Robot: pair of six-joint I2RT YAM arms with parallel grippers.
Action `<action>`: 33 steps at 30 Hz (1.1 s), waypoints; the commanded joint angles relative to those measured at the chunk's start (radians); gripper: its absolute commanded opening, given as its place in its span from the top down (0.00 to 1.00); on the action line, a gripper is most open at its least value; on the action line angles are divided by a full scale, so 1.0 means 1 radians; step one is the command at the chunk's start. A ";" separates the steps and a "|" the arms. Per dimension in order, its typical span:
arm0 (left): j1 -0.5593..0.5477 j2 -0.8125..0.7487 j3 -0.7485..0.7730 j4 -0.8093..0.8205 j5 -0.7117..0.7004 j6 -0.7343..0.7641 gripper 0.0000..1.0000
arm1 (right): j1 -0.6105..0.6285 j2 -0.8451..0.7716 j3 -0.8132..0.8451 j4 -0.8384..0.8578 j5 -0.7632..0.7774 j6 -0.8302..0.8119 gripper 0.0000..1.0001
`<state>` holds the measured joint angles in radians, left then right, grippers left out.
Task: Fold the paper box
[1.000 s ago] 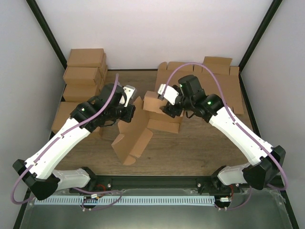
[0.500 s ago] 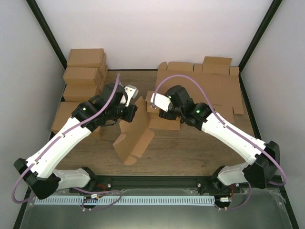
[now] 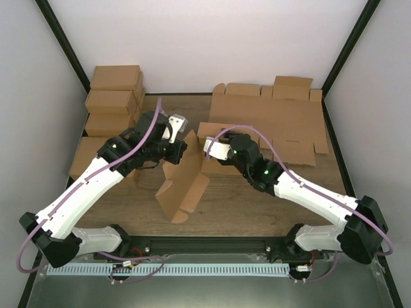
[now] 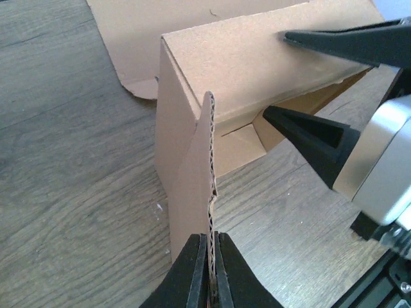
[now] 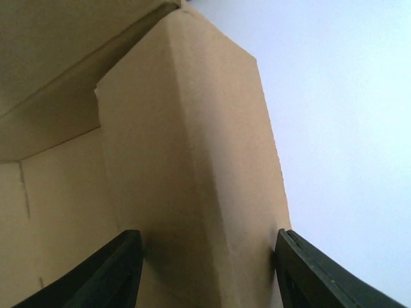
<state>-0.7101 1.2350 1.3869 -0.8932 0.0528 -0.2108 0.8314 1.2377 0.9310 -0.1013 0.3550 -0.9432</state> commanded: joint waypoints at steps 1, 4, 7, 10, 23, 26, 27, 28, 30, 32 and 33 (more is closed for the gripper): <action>0.001 0.012 0.000 0.107 0.090 -0.019 0.96 | 0.033 0.002 -0.084 0.181 0.037 -0.157 0.44; 0.000 0.024 0.010 0.117 0.113 -0.018 0.96 | 0.035 0.012 -0.096 0.251 0.050 -0.193 0.49; -0.001 0.030 0.007 0.142 0.165 -0.022 0.96 | 0.035 0.022 -0.101 0.302 0.052 -0.220 0.53; 0.001 0.036 -0.010 0.186 0.240 -0.038 0.96 | 0.036 0.034 -0.094 0.315 0.048 -0.225 0.57; 0.000 -0.013 0.044 0.163 0.178 -0.062 0.59 | 0.038 0.035 -0.072 0.324 0.075 -0.195 0.99; 0.001 -0.052 0.091 0.136 0.152 -0.072 0.34 | 0.024 0.042 0.012 0.207 0.051 -0.067 0.99; 0.001 -0.069 0.110 0.126 0.137 -0.075 0.29 | 0.008 0.045 0.050 0.145 0.022 -0.005 0.99; 0.000 -0.092 0.129 0.112 0.117 -0.077 0.25 | -0.017 0.053 0.101 0.068 -0.017 0.061 0.99; 0.001 -0.135 0.175 0.086 0.066 -0.081 0.19 | -0.076 0.094 0.219 -0.088 -0.062 0.240 0.99; 0.001 -0.173 0.211 0.056 0.014 -0.084 0.16 | -0.146 0.145 0.363 -0.213 -0.061 0.439 0.99; 0.001 -0.189 0.227 0.038 -0.010 -0.085 0.15 | -0.186 0.170 0.423 -0.283 -0.081 0.528 0.99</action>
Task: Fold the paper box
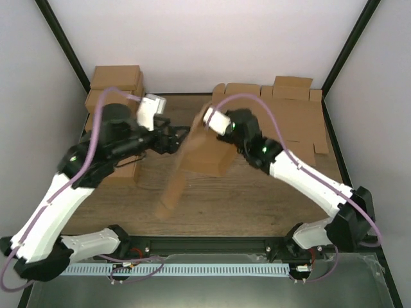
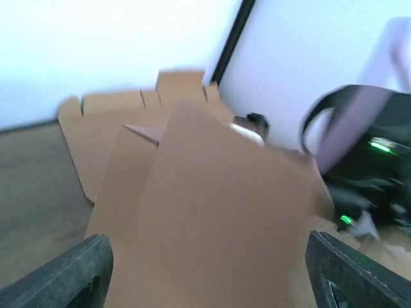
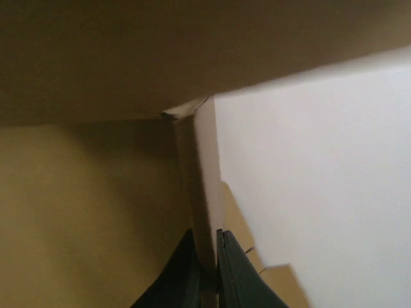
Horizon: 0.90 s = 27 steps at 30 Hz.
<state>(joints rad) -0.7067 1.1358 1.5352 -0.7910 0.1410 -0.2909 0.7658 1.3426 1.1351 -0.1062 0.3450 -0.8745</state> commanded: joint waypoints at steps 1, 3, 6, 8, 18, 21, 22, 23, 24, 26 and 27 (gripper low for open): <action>-0.003 -0.100 0.092 -0.081 -0.124 -0.006 0.14 | -0.156 0.094 0.282 -0.357 -0.101 0.545 0.99; -0.002 -0.115 0.116 -0.122 -0.173 -0.009 0.12 | -0.222 0.154 0.382 -0.550 -0.185 0.710 0.99; -0.001 -0.124 0.123 -0.174 -0.234 -0.011 0.10 | -0.285 0.225 0.436 -0.726 -0.316 0.858 0.99; 0.001 -0.129 0.095 -0.198 -0.256 -0.018 0.09 | -0.293 0.239 0.385 -0.762 -0.381 0.932 0.99; 0.115 -0.194 -0.329 -0.024 -0.037 -0.122 0.03 | -0.293 0.144 -0.054 -0.585 -0.552 1.116 0.99; 0.133 -0.223 -0.484 0.079 0.033 -0.178 0.00 | -0.293 0.145 -0.126 -0.556 -0.520 1.125 0.99; 0.133 -0.233 -0.518 0.101 0.032 -0.192 0.00 | -0.293 0.139 -0.142 -0.548 -0.503 1.131 0.98; 0.133 -0.247 -0.549 0.119 0.029 -0.207 0.00 | -0.293 0.131 -0.161 -0.538 -0.493 1.133 0.91; 0.133 -0.259 -0.587 0.133 0.029 -0.222 0.00 | -0.293 0.121 -0.176 -0.531 -0.484 1.133 0.85; 0.134 -0.285 -0.647 0.167 0.054 -0.252 0.00 | -0.278 0.102 -0.197 -0.529 -0.440 1.149 0.82; 0.133 -0.295 -0.677 0.182 0.078 -0.267 0.01 | -0.263 0.094 -0.199 -0.530 -0.418 1.158 0.80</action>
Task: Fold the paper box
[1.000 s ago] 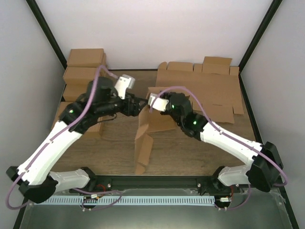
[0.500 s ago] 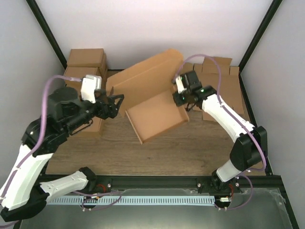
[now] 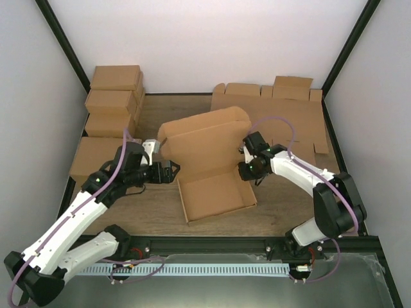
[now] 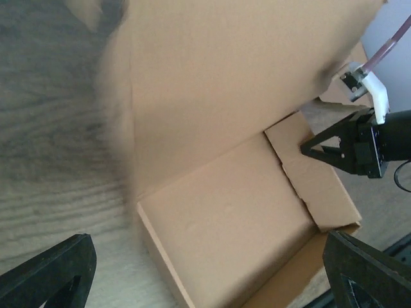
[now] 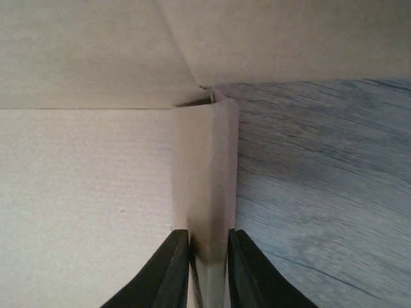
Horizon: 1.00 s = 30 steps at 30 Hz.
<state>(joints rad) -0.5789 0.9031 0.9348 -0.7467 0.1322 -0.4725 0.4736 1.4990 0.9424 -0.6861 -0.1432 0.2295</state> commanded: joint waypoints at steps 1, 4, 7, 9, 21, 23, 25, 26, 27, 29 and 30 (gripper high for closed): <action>0.005 -0.070 -0.111 0.161 0.108 -0.104 0.01 | 0.045 -0.070 -0.005 0.047 0.083 0.061 0.77; 0.003 -0.070 -0.185 0.191 0.142 -0.143 0.02 | 0.087 -0.062 0.007 0.018 0.119 0.088 0.68; 0.001 -0.062 -0.221 0.192 0.127 -0.150 0.02 | 0.141 -0.028 0.021 -0.015 0.138 0.111 0.62; 0.001 -0.057 -0.236 0.191 0.108 -0.150 0.01 | 0.167 -0.008 0.029 -0.041 0.150 0.133 0.59; -0.001 -0.035 -0.404 0.300 0.091 -0.220 0.01 | 0.197 -0.020 -0.015 -0.104 0.147 0.242 0.50; -0.002 -0.025 -0.428 0.334 0.101 -0.224 0.02 | 0.205 -0.014 -0.022 -0.107 0.163 0.266 0.53; -0.005 -0.010 -0.443 0.361 0.104 -0.249 0.03 | 0.214 -0.005 -0.031 -0.103 0.175 0.286 0.59; -0.006 -0.003 -0.450 0.373 0.102 -0.250 0.03 | 0.221 -0.002 -0.034 -0.105 0.191 0.298 0.65; -0.008 0.005 -0.455 0.382 0.099 -0.251 0.03 | 0.229 0.002 -0.033 -0.108 0.217 0.315 0.73; -0.011 0.016 -0.468 0.399 0.089 -0.256 0.04 | 0.248 0.003 -0.032 -0.115 0.282 0.359 0.89; -0.012 0.020 -0.476 0.409 0.087 -0.259 0.04 | 0.258 0.004 -0.030 -0.117 0.310 0.374 0.92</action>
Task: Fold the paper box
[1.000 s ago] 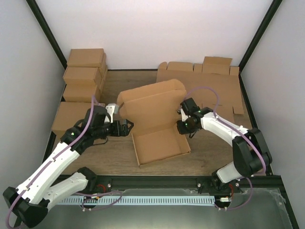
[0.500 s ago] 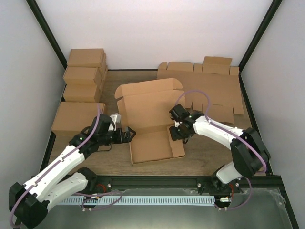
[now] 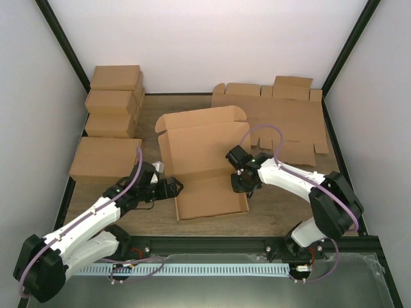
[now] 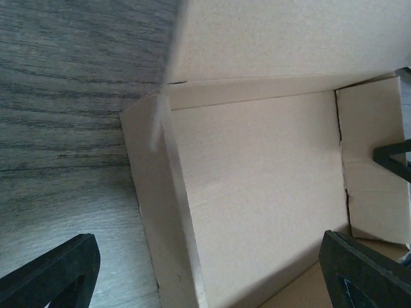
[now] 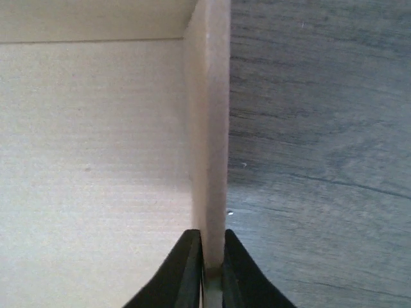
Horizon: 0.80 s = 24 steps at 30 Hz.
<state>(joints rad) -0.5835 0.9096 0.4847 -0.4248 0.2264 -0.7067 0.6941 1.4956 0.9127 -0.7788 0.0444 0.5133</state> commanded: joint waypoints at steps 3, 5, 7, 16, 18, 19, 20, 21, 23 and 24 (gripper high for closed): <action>-0.009 0.022 -0.050 0.121 -0.004 -0.039 0.04 | 0.079 0.013 0.008 -0.035 0.209 0.155 0.99; -0.010 0.025 -0.067 0.141 -0.004 -0.046 0.04 | 0.107 0.016 0.013 -0.035 0.259 0.182 0.99; -0.012 0.030 -0.077 0.156 -0.005 -0.047 0.06 | 0.118 0.020 0.008 -0.021 0.260 0.189 0.98; -0.020 0.057 -0.097 0.192 -0.029 -0.050 0.15 | 0.124 0.008 -0.032 0.020 0.187 0.194 0.61; -0.022 0.058 -0.103 0.203 -0.032 -0.050 0.18 | 0.124 0.015 -0.040 0.029 0.165 0.191 0.66; -0.024 0.060 -0.104 0.208 -0.033 -0.050 0.19 | 0.124 0.023 -0.044 0.032 0.158 0.189 0.66; -0.024 0.066 -0.105 0.210 -0.032 -0.052 0.20 | 0.124 0.033 -0.047 0.034 0.154 0.186 0.65; -0.025 0.072 -0.104 0.214 -0.028 -0.054 0.20 | 0.124 0.045 -0.048 0.033 0.153 0.184 0.65; -0.029 0.085 -0.103 0.217 -0.023 -0.058 0.21 | 0.124 0.061 -0.054 0.043 0.157 0.181 0.69; -0.032 0.088 -0.102 0.218 -0.022 -0.060 0.21 | 0.124 0.066 -0.054 0.044 0.166 0.188 0.76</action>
<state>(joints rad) -0.6044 0.9813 0.3904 -0.2481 0.2070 -0.7589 0.8085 1.5314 0.8631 -0.7540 0.2024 0.6903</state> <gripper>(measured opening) 0.796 0.324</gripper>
